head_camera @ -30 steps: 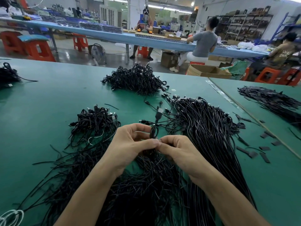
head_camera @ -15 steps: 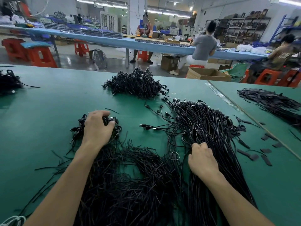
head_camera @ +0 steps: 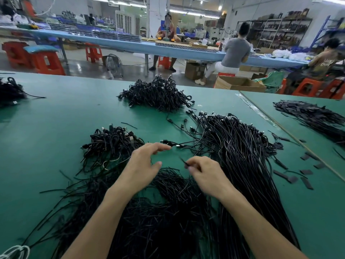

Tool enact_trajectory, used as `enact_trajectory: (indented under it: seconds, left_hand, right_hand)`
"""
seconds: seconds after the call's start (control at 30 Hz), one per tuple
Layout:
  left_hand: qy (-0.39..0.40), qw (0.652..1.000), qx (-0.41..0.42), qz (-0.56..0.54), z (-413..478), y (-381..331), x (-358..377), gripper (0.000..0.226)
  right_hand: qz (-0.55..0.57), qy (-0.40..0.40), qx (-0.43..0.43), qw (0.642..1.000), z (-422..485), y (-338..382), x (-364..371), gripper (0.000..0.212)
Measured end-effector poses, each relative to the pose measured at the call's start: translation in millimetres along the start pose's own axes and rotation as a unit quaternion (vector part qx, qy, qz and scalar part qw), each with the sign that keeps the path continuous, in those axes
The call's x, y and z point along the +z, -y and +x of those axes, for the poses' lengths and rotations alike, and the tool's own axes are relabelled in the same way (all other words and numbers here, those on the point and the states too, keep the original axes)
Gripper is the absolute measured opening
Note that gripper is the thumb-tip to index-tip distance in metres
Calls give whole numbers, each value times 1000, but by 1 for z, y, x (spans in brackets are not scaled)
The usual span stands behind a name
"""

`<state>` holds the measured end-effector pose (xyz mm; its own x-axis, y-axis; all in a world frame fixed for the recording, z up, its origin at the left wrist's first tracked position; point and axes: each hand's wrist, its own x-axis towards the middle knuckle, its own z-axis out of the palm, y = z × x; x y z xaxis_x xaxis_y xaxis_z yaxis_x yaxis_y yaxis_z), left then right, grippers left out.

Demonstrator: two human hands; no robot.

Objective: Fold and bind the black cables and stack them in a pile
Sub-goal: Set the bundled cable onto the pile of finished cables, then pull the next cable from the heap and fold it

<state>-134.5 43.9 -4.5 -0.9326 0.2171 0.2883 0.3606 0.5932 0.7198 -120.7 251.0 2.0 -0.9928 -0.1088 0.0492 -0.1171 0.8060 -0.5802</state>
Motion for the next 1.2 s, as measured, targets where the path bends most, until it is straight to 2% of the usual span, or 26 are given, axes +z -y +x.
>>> enact_trajectory:
  seconds: [0.03, 0.1, 0.13, 0.2, 0.23, 0.3, 0.33, 0.4, 0.47, 0.57, 0.63, 0.73, 0.83, 0.97, 1.07, 1.13, 1.2]
  left_hand:
    - [36, 999, 17, 22, 0, 0, 3, 51]
    - [63, 996, 40, 53, 0, 2, 7, 45]
    - [49, 996, 45, 52, 0, 4, 9, 37]
    - [-31, 999, 31, 27, 0, 8, 9, 11]
    - [-82, 997, 10, -6, 0, 8, 8, 15]
    - [-183, 977, -39, -97, 0, 6, 2, 39]
    - [-239, 962, -47, -126, -1, 6, -3, 42]
    - [-323, 938, -45, -117, -4, 7, -12, 43]
    - [-352, 932, -33, -75, -7, 7, -20, 45]
    - [-296, 954, -15, 51, -9, 1, -24, 50]
    - [-232, 965, -18, 123, -11, -6, -21, 52]
    - [-137, 966, -40, 214, -14, -18, -7, 50]
    - [-47, 964, -74, 252, -14, -29, 6, 40]
    - [14, 983, -68, 171, -14, -41, 5, 34]
    - [79, 994, -55, 41, -12, -45, -3, 42]
    - [142, 987, -49, -54, -11, -51, -8, 49]
    - [220, 957, -49, -183, -15, -57, -12, 52]
  right_hand:
    - [55, 33, -30, 997, -2, 14, -1, 21]
    - [126, 107, -82, 983, -10, 38, -4, 24]
    - [123, 124, -112, 978, -15, 46, -5, 24]
    - [110, 110, -158, 975, -22, 54, -12, 15]
    - [112, 90, -165, 976, -25, 54, -16, 14]
    - [117, 38, -149, 981, -28, 48, -25, 25]
    - [103, 5, -128, 986, -28, 42, -28, 28]
    - [42, -63, -63, 995, -24, 28, -30, 32]
    - [-28, -101, 13, 994, -20, 15, -31, 34]
    - [-136, -71, 86, 984, -17, 1, -30, 29]
    - [-181, -23, 80, 980, -18, 1, -27, 25]
    - [-99, 54, -13, 994, -19, 9, -19, 40]
    - [-1, 77, -109, 991, -21, 25, -10, 33]
    - [78, 7, -132, 988, -21, 30, -10, 13]
    - [138, -67, -112, 982, -19, 24, -18, 20]
    - [178, -117, -102, 972, -16, 22, -22, 20]
    - [207, -140, -93, 964, -14, 21, -23, 18]
